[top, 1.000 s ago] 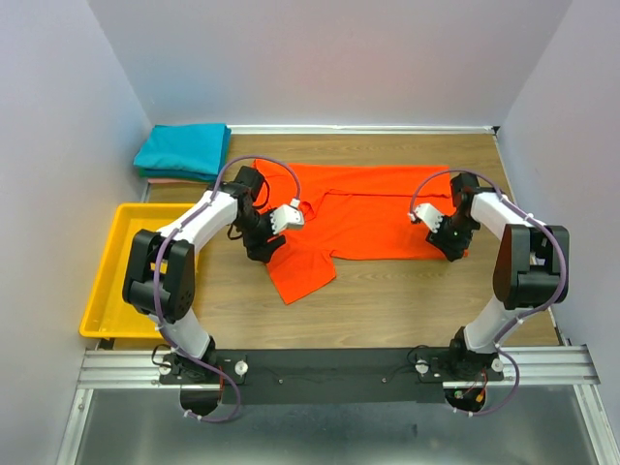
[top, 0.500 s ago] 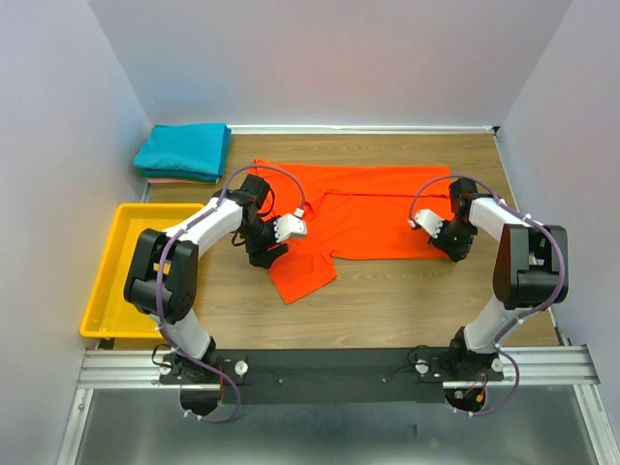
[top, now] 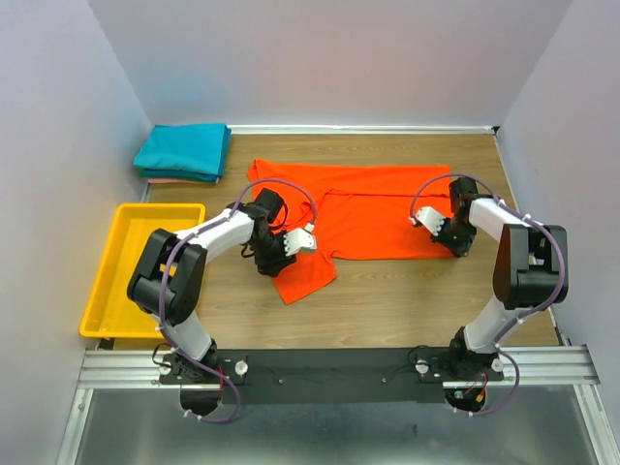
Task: Fold and stack the t-shirts
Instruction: Fold the tshirt
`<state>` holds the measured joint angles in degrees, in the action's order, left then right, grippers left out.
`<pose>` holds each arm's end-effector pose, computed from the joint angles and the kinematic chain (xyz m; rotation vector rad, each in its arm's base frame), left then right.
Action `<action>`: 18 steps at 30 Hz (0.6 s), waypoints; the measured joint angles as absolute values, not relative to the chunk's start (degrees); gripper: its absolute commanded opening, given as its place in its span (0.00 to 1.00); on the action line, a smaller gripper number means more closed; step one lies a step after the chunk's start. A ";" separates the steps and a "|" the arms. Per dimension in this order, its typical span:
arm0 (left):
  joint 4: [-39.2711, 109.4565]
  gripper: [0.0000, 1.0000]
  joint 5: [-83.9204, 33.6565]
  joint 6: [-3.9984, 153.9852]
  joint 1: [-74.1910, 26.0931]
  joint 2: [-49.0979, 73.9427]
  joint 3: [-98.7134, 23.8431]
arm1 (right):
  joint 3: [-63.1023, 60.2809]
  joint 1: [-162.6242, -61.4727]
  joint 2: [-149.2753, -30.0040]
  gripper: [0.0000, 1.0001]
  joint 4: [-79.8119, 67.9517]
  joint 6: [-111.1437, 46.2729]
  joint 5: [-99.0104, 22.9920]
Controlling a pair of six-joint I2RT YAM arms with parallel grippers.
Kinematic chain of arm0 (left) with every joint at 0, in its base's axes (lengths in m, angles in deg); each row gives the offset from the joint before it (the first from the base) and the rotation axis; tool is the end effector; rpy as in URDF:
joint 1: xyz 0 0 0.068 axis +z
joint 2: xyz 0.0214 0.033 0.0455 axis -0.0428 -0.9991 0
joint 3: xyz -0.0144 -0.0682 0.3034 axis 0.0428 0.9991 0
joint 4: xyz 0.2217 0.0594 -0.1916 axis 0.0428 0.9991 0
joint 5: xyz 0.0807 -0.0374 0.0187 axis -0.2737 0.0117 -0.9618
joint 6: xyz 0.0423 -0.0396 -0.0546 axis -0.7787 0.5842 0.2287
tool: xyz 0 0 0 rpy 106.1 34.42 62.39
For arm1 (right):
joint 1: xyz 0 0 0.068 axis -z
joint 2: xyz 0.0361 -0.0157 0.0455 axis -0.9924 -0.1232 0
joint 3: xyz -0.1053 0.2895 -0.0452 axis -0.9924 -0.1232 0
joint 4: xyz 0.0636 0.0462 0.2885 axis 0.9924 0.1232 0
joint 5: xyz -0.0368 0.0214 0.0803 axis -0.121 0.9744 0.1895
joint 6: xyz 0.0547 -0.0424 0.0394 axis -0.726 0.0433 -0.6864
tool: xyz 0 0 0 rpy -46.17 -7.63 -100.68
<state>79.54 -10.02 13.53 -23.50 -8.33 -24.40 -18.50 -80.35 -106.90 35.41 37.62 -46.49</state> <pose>0.2950 -0.1738 0.1573 1.7835 2.2008 -0.5184 0.3414 -0.0164 0.1367 -1.5265 2.6119 -0.1375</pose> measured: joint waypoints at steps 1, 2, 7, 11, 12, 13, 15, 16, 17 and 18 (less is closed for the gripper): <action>79.39 0.29 -10.61 13.87 -23.55 -8.35 -24.01 | -18.54 -80.35 -106.90 0.01 35.30 37.47 -46.69; 79.33 0.24 -11.00 13.94 -23.55 -8.33 -23.83 | -18.57 -80.35 -106.90 0.01 35.21 37.43 -46.86; 80.22 0.00 -12.40 13.94 -23.44 -7.94 -23.63 | -19.48 -80.35 -106.10 0.01 34.47 37.40 -47.69; 82.43 0.00 -12.49 13.74 -23.44 -5.56 -23.63 | -21.82 -80.35 -102.71 0.01 34.75 37.43 -47.72; 83.02 0.00 -12.47 13.68 -23.44 -4.83 -23.63 | -22.41 -80.35 -101.42 0.01 34.95 37.43 -47.69; 83.65 0.00 -12.47 13.61 -23.44 -4.13 -23.63 | -22.92 -80.35 -100.04 0.01 35.39 37.45 -47.69; 84.72 0.00 -12.44 13.44 -23.44 -2.56 -23.63 | -23.38 -80.35 -97.75 0.00 36.06 37.45 -47.67; 85.18 0.00 -12.42 13.31 -23.44 -2.01 -23.63 | -23.44 -80.35 -96.89 0.01 36.37 37.45 -47.67; 85.66 0.00 -12.42 13.15 -23.44 -1.38 -23.63 | -23.48 -80.35 -96.02 0.01 36.76 37.45 -47.67; 86.23 0.00 -12.40 12.96 -23.44 -0.79 -23.63 | -23.59 -80.35 -95.36 0.01 37.05 37.45 -47.65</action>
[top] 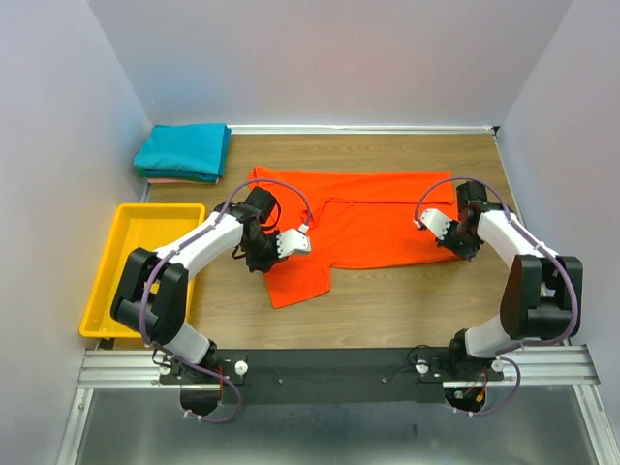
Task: Fold and stack the t-shirts
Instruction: Fold the tshirt
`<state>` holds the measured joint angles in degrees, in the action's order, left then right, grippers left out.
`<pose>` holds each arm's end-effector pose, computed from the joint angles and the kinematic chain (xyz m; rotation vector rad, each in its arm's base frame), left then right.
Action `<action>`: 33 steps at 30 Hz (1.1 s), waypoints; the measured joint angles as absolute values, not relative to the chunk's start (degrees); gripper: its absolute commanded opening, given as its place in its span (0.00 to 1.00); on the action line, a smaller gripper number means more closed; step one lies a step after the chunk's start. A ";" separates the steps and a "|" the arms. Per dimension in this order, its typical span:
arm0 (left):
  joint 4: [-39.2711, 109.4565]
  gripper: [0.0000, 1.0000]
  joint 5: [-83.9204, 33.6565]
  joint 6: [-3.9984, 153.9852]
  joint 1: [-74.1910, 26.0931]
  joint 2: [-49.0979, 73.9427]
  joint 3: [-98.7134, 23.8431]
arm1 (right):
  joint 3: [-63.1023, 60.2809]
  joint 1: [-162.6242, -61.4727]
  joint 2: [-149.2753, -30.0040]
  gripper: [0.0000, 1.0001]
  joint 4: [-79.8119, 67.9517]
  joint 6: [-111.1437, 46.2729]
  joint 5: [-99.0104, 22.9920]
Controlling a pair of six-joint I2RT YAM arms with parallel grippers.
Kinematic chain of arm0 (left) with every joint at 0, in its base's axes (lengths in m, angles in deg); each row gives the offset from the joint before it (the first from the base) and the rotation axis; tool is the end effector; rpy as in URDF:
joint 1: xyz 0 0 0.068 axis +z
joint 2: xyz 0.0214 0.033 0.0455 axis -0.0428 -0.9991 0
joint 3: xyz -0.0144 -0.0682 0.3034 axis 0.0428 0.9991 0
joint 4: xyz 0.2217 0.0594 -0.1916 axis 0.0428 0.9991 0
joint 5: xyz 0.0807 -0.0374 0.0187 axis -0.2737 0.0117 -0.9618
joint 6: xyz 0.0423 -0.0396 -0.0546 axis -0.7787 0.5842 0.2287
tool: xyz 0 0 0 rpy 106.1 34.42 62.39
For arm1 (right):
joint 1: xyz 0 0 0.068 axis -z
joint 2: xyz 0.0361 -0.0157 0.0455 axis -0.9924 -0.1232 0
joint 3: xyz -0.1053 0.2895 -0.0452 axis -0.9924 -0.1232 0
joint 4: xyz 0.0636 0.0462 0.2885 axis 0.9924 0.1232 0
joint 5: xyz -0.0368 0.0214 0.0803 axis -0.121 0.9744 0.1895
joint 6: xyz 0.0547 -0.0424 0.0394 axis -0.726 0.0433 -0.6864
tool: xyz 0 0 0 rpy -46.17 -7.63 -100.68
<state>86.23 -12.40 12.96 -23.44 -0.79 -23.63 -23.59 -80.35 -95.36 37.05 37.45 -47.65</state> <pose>0.2722 -0.1594 0.1899 1.7986 2.2079 -0.4586 0.3058 -0.0161 0.1715 -1.4861 2.5600 -0.2274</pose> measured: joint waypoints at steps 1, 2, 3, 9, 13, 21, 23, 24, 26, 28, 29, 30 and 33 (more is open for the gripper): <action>86.78 0.00 -12.36 12.59 -23.44 -0.33 -23.63 | -23.70 -80.35 -94.84 0.01 37.26 37.45 -47.58; 87.26 0.00 -12.31 12.41 -23.44 -0.03 -23.63 | -23.83 -80.35 -94.45 0.01 37.57 37.45 -47.56; 88.22 0.00 -12.07 12.15 -23.44 0.43 -23.77 | -23.94 -80.35 -93.99 0.00 38.16 37.45 -47.45; 93.14 0.00 -11.37 11.03 -22.08 1.31 -28.47 | -23.03 -79.87 -91.67 0.01 41.72 37.45 -46.62; 95.19 0.00 -10.74 10.20 -19.09 -0.16 -36.75 | -18.46 -78.71 -93.72 0.01 43.36 37.53 -45.84; 95.76 0.00 -10.59 9.13 -16.62 -9.93 -48.14 | -7.11 -78.30 -103.32 0.00 44.17 38.74 -44.76; 95.65 0.00 -10.59 9.02 -16.12 -12.70 -50.30 | -5.10 -78.30 -105.33 0.01 44.37 39.15 -44.70; 95.74 0.00 -10.61 8.96 -15.85 -13.99 -51.50 | -4.34 -78.30 -106.16 0.01 44.48 39.37 -44.66; 95.72 0.00 -10.61 8.78 -15.48 -16.05 -53.58 | -2.72 -78.30 -108.04 0.01 44.46 39.65 -44.61; 95.67 0.00 -10.61 8.67 -15.20 -17.77 -55.48 | -0.56 -78.30 -110.60 0.01 44.74 39.98 -44.57; 95.72 0.00 -10.61 8.61 -15.11 -18.28 -56.11 | 0.49 -78.30 -111.78 0.00 44.67 40.05 -44.55; 95.89 0.00 -10.63 8.56 -14.98 -19.22 -57.34 | 1.00 -78.30 -112.70 0.01 44.67 40.11 -44.52; 96.13 0.00 -10.65 8.35 -14.89 -21.77 -60.33 | 2.02 -78.30 -114.73 0.00 44.72 40.40 -44.52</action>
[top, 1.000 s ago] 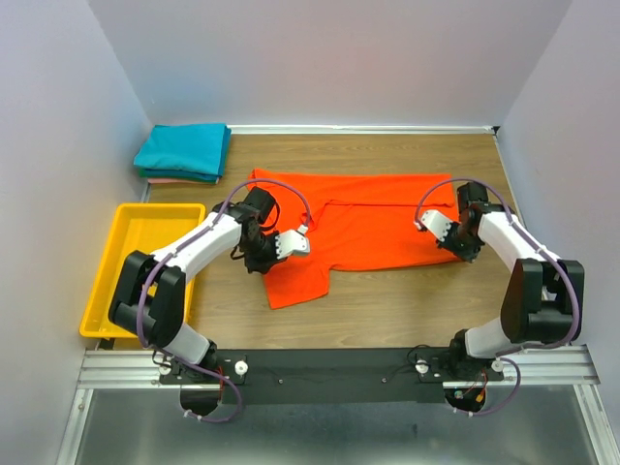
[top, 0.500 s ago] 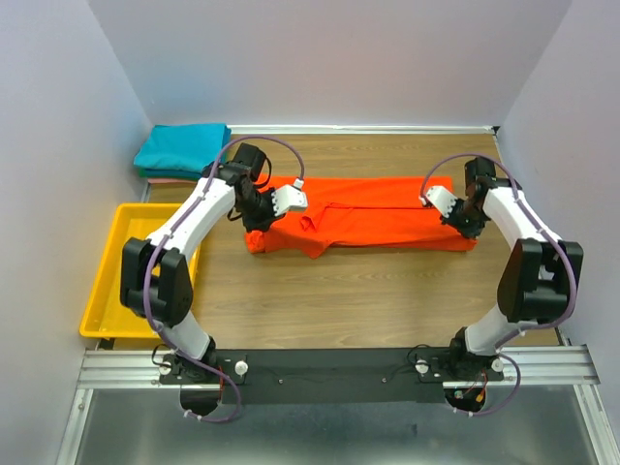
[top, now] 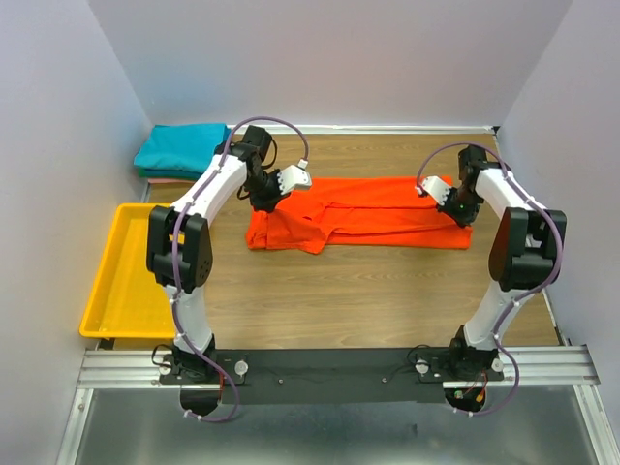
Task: Fold and stack the t-shirts
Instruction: Fold the tshirt
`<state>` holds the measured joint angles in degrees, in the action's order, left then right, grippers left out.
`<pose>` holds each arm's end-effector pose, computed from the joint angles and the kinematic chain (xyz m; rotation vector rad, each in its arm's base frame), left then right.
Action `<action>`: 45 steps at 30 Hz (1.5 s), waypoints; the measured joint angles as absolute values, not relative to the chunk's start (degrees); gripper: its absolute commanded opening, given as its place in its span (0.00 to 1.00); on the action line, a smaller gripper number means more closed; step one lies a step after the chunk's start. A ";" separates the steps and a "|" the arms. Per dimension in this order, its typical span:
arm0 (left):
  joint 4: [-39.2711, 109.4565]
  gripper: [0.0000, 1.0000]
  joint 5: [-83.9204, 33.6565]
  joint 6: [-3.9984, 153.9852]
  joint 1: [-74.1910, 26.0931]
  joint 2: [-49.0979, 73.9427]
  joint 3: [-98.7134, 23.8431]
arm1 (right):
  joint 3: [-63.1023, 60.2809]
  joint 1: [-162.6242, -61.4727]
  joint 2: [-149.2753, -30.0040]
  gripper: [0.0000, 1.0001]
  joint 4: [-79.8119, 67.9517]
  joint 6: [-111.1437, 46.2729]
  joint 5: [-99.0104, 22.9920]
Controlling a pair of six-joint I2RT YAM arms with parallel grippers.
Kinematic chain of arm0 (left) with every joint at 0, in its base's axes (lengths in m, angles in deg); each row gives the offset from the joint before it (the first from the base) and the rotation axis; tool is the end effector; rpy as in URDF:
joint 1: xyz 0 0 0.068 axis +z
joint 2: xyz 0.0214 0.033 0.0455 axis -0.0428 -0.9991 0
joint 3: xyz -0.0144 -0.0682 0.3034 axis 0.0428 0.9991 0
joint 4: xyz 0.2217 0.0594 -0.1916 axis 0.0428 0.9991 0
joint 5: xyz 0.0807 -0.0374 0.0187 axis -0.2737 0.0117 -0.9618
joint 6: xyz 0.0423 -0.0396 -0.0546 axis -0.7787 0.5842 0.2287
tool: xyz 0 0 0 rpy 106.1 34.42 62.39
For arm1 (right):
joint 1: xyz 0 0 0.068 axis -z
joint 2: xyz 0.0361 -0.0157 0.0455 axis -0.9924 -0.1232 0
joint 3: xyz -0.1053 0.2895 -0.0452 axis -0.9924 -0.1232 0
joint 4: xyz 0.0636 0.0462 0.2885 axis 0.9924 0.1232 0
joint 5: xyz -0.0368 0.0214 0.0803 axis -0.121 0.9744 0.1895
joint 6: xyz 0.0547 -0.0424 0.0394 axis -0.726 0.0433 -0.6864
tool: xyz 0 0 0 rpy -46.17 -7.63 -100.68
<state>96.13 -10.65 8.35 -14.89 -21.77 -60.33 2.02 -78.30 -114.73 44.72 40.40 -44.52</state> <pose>0.4231 -0.1599 0.2547 1.6690 2.1458 -0.3895 0.4130 -0.0320 0.1892 -1.5140 2.5442 -0.1508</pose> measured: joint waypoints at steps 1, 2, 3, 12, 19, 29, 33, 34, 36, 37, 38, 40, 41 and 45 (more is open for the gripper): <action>96.29 0.00 -10.65 8.30 -14.89 -22.69 -61.49 | 2.37 -78.30 -115.38 0.00 44.85 40.44 -44.55; 96.31 0.00 -10.65 8.26 -14.89 -23.35 -62.26 | 2.66 -78.30 -115.84 0.01 44.81 40.44 -44.52; 96.48 0.00 -10.67 8.17 -14.89 -24.33 -63.48 | 3.33 -78.30 -116.65 0.01 45.02 40.42 -44.50; 96.88 0.00 -10.74 7.41 -14.63 -31.56 -69.91 | 8.69 -78.30 -121.05 0.01 45.05 40.31 -44.42; 96.85 0.00 -11.55 7.03 -13.32 -33.40 -70.56 | 11.18 -78.30 -124.19 0.00 45.00 40.29 -44.42; 96.81 0.00 -11.83 7.06 -12.53 -35.24 -72.70 | 13.24 -78.30 -127.14 0.01 45.02 40.22 -44.42; 96.61 0.06 -11.88 7.12 -12.58 -36.22 -73.95 | 14.63 -78.30 -127.60 0.23 44.94 40.07 -44.42; 96.35 0.21 -12.01 7.32 -12.53 -36.68 -74.19 | 14.87 -78.30 -127.76 0.34 44.83 39.81 -44.44; 95.76 0.33 -12.42 8.08 -12.42 -37.18 -74.26 | 15.29 -78.30 -127.95 0.43 44.81 39.00 -44.48; 95.48 0.40 -12.62 8.56 -12.27 -37.47 -74.26 | 15.49 -78.30 -128.04 0.48 44.61 38.39 -44.52; 95.39 0.42 -12.77 8.91 -12.05 -37.55 -74.28 | 15.64 -78.21 -128.02 0.50 44.63 37.80 -44.57; 95.46 0.45 -12.75 9.79 -11.31 -37.55 -74.52 | 15.84 -77.95 -128.02 0.53 44.54 36.31 -44.46; 95.46 0.50 -12.49 10.25 -10.63 -37.47 -74.63 | 15.90 -77.71 -128.00 0.55 44.59 35.24 -44.35; 95.35 0.52 -10.59 12.32 -7.24 -35.98 -72.94 | 16.47 -75.70 -127.34 0.55 45.48 30.80 -42.93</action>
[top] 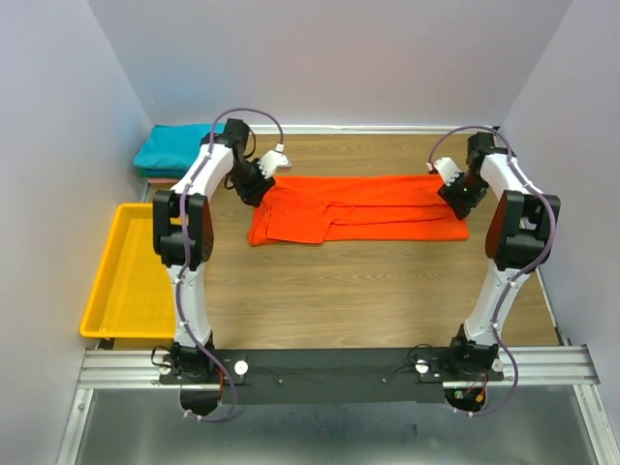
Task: Fold and stack the t-shirts
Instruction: Fold the tshirt
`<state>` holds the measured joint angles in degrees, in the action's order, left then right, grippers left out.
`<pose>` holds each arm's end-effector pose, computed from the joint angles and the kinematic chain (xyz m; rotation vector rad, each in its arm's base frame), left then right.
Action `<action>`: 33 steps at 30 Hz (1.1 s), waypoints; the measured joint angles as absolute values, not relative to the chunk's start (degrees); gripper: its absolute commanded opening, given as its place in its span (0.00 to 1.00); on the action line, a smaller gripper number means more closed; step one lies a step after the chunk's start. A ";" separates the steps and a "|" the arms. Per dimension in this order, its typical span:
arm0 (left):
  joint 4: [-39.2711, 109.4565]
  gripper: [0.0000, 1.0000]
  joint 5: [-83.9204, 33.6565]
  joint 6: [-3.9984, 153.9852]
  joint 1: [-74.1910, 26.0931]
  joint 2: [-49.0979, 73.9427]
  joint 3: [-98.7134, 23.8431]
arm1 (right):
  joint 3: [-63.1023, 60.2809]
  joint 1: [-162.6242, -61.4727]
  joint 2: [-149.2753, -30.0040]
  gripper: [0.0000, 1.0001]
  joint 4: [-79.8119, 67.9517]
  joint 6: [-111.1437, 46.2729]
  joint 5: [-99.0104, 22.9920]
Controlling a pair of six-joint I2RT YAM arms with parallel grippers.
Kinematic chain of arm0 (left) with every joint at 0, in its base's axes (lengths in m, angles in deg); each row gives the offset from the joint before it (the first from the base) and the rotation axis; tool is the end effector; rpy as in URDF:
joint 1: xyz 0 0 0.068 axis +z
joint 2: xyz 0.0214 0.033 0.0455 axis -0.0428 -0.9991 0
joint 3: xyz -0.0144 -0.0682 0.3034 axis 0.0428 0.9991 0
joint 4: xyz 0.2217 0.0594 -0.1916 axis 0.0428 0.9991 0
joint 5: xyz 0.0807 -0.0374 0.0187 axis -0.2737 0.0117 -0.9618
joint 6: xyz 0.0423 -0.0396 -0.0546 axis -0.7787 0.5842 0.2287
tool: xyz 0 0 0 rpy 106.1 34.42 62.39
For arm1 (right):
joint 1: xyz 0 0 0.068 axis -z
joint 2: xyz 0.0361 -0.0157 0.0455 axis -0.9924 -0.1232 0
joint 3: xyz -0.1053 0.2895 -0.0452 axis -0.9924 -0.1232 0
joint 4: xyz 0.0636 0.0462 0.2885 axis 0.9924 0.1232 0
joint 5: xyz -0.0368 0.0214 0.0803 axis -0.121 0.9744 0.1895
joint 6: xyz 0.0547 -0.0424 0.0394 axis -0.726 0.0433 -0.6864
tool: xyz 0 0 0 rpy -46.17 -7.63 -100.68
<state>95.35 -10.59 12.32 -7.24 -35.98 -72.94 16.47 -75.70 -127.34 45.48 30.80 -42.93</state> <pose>0.5044 -0.1131 0.2123 1.4427 2.3101 -0.3807 0.4774 -0.0572 0.1734 -1.2250 2.6570 -0.1131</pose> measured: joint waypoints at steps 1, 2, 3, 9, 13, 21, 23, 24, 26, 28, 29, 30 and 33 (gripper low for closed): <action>95.35 0.52 -10.15 12.72 -6.54 -35.00 -71.76 | 17.08 -74.76 -127.08 0.55 46.55 28.73 -41.84; 95.59 0.52 -9.41 13.24 -5.58 -33.40 -69.53 | 17.48 -74.12 -126.99 0.55 47.14 27.61 -41.31; 95.11 0.53 -8.75 13.68 -4.80 -31.83 -67.39 | 17.93 -73.40 -126.90 0.55 47.91 25.82 -40.39; 92.64 0.53 -4.95 16.74 -3.59 -24.20 -54.23 | 18.44 -69.73 -127.08 0.55 51.93 17.23 -35.17; 89.62 0.53 -3.50 18.73 -3.79 -24.00 -49.29 | 18.26 -69.25 -128.00 0.55 52.41 14.34 -33.40; 85.99 0.03 -3.07 20.56 -3.79 -25.14 -46.41 | 17.08 -69.36 -131.58 0.09 50.95 10.72 -33.86; 85.84 0.00 -3.13 20.48 -3.79 -25.40 -45.71 | 16.43 -69.36 -131.41 0.00 50.49 10.30 -33.92; 85.93 0.00 -3.15 20.32 -3.79 -25.40 -45.45 | 16.01 -69.36 -131.14 0.00 50.18 10.30 -34.08; 86.56 0.00 -3.15 19.71 -3.77 -25.38 -45.21 | 14.85 -69.36 -130.29 0.01 49.57 10.43 -34.56; 87.30 0.00 -3.18 18.90 -3.77 -25.20 -44.99 | 13.02 -69.47 -129.07 0.01 49.16 10.83 -35.17; 87.98 0.00 -3.22 18.38 -3.77 -24.99 -44.88 | 11.73 -69.47 -128.13 0.01 48.89 11.22 -35.67; 88.77 0.00 -3.31 17.72 -3.72 -24.61 -44.62 | 10.15 -69.47 -127.08 0.01 48.87 11.77 -36.37; 91.76 0.00 -3.63 16.04 -3.66 -22.71 -43.74 | 6.74 -69.45 -124.87 0.01 49.05 13.43 -38.30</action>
